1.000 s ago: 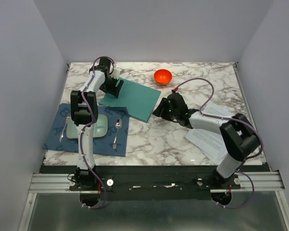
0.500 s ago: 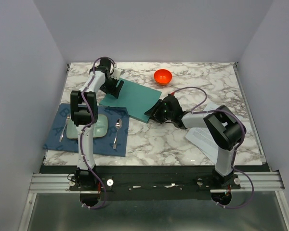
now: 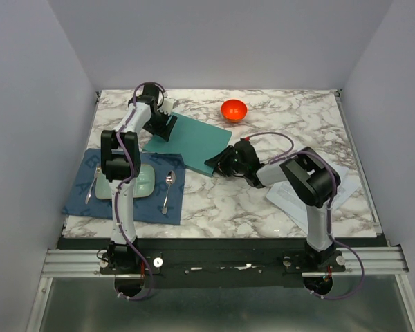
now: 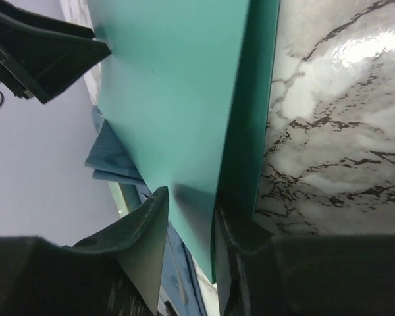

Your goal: Put the files into the folder

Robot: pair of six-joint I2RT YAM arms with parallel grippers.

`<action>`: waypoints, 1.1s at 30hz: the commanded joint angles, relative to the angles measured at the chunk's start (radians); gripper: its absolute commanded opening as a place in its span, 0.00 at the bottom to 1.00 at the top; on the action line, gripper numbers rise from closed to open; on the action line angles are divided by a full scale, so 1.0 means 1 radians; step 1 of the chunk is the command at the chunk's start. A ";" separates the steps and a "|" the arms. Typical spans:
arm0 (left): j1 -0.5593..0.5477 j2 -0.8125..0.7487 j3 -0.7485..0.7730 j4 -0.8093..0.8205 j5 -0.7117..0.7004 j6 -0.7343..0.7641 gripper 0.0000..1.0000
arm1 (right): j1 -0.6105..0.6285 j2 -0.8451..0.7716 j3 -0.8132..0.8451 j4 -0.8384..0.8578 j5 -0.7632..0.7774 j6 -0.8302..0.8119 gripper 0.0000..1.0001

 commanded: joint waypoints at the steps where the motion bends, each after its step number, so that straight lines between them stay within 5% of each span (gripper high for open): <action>1: -0.017 0.050 -0.050 -0.114 -0.003 0.037 0.75 | 0.001 0.029 0.006 0.135 -0.009 0.048 0.28; 2: -0.018 0.047 -0.051 -0.115 -0.009 0.038 0.75 | 0.001 0.026 0.006 0.146 -0.009 0.048 0.11; 4: -0.017 0.020 -0.056 -0.115 -0.021 0.040 0.80 | 0.003 0.006 0.000 0.151 -0.006 0.030 0.01; 7: -0.005 -0.055 -0.044 -0.115 -0.028 0.011 0.99 | 0.009 -0.081 -0.027 0.108 0.033 -0.031 0.01; 17: 0.084 -0.445 -0.045 -0.121 0.028 -0.146 0.99 | 0.136 -0.512 -0.136 -0.295 0.372 -0.334 0.01; 24: 0.129 -0.724 -0.229 -0.133 0.052 -0.173 0.99 | 0.325 -0.735 -0.118 -0.545 0.707 -0.534 0.01; 33: 0.129 -1.046 -0.468 -0.166 0.156 -0.250 0.99 | 0.670 -0.668 0.021 -0.693 1.124 -0.874 0.00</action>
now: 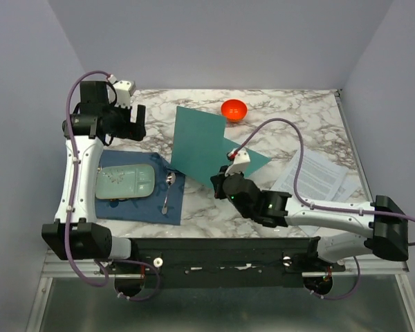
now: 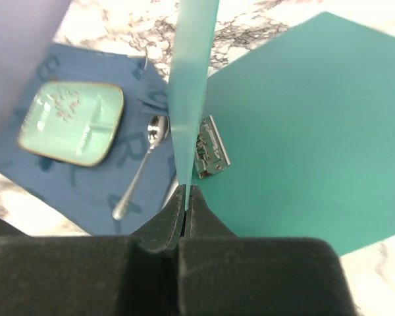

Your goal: Put the files into the folder

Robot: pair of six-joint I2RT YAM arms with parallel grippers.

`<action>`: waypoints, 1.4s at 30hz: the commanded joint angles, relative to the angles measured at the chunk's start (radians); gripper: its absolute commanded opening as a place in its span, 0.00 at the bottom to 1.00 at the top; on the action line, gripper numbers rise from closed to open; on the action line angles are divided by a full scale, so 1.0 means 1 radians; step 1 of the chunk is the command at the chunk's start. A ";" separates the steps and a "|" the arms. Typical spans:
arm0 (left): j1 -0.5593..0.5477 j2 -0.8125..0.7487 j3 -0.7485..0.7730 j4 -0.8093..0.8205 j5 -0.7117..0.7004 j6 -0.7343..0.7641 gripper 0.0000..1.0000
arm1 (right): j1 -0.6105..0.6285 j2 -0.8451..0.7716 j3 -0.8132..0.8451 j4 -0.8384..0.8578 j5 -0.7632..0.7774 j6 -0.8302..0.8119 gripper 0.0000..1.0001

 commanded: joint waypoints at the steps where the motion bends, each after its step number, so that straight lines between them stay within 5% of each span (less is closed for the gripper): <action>1: 0.000 -0.121 -0.108 -0.047 0.095 -0.071 0.99 | 0.159 0.114 0.114 -0.128 0.314 -0.252 0.00; 11: 0.010 -0.166 -0.038 -0.062 0.205 -0.255 0.99 | 0.277 0.182 0.162 -0.227 0.530 -0.309 0.00; 16: 0.026 -0.123 -0.047 -0.049 0.388 -0.391 0.99 | 0.335 0.240 0.156 -0.228 0.575 -0.378 0.00; 42: -0.103 0.038 -0.248 -0.042 0.280 -0.263 0.96 | 0.395 0.501 0.305 -0.011 0.477 -0.578 0.00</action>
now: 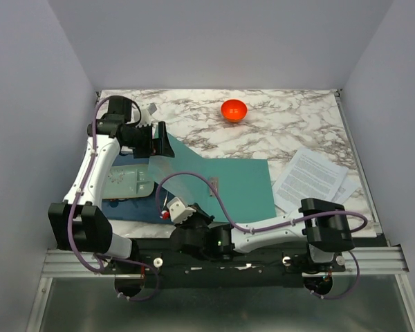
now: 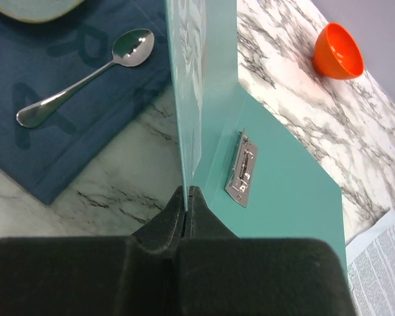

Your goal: Put the files into the folder

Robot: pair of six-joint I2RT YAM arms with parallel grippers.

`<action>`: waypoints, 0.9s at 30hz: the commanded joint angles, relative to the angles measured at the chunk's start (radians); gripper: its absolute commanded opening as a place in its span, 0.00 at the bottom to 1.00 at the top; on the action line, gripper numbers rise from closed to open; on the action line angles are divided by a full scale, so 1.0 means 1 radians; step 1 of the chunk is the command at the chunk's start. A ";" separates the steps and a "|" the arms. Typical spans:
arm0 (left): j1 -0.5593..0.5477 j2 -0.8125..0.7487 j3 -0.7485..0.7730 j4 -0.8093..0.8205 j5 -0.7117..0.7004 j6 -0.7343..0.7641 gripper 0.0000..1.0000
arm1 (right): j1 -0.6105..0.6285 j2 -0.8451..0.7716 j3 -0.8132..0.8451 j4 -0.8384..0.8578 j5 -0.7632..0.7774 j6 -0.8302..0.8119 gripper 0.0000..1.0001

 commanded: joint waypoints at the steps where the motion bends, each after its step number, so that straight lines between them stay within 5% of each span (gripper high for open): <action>1: -0.002 0.015 -0.037 -0.020 -0.015 0.041 0.93 | 0.004 0.029 0.039 0.103 -0.010 -0.059 0.01; 4: 0.000 0.015 -0.036 -0.020 -0.021 0.049 0.64 | 0.004 0.040 0.043 0.126 -0.014 -0.071 0.01; 5: -0.002 0.012 -0.031 -0.020 -0.023 0.047 0.44 | 0.004 0.047 0.044 0.131 -0.017 -0.071 0.01; 10: -0.002 -0.001 0.022 -0.021 -0.058 0.037 0.01 | 0.004 0.060 0.049 0.134 -0.039 -0.053 0.01; 13: 0.000 -0.008 0.053 -0.023 -0.078 0.044 0.00 | 0.004 0.029 0.052 0.132 -0.042 -0.035 0.08; 17: -0.002 -0.021 0.078 -0.024 -0.088 0.050 0.00 | 0.003 -0.046 0.049 0.129 -0.069 -0.024 0.49; 20: -0.002 -0.044 0.091 -0.026 -0.092 0.058 0.00 | 0.003 -0.156 0.007 0.093 -0.088 0.034 0.67; 27: -0.019 -0.097 0.084 -0.020 -0.066 0.078 0.00 | -0.026 -0.515 -0.204 -0.051 -0.031 0.280 0.73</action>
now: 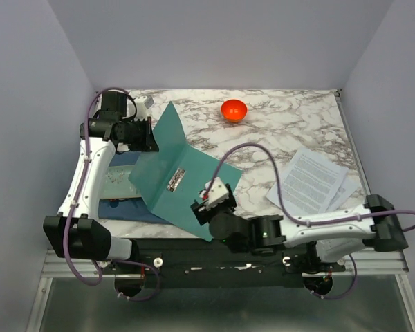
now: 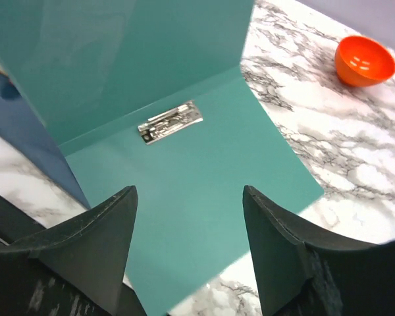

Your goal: Put the files into the folder

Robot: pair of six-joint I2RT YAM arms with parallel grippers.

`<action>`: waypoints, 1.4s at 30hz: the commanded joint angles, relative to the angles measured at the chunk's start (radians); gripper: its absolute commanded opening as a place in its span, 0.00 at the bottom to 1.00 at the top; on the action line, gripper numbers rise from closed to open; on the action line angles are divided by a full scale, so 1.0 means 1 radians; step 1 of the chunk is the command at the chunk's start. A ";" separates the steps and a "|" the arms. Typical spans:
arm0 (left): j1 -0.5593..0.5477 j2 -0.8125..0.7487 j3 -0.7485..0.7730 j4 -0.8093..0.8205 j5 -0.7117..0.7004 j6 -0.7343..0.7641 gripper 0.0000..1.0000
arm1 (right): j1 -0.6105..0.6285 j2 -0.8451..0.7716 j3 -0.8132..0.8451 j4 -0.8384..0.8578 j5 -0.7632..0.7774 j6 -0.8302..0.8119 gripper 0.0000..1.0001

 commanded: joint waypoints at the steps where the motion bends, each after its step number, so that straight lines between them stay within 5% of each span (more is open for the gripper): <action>1: -0.035 -0.061 0.010 0.015 0.017 0.007 0.00 | -0.035 -0.197 -0.101 -0.155 0.069 0.272 0.73; 9: -0.168 -0.045 -0.022 0.060 0.077 -0.106 0.00 | -0.197 -0.491 -0.246 -0.467 0.085 0.581 0.70; 19: -0.261 -0.034 -0.085 0.181 -0.107 -0.197 0.00 | -0.243 -0.674 -0.305 -0.720 0.114 0.808 0.66; 31: -0.311 -0.002 -0.116 0.277 -0.146 -0.318 0.00 | -0.302 -0.656 -0.312 -0.838 0.118 0.916 0.64; 42: -0.360 0.018 -0.147 0.331 -0.198 -0.439 0.00 | -0.510 -0.546 -0.258 -0.840 0.000 0.862 0.63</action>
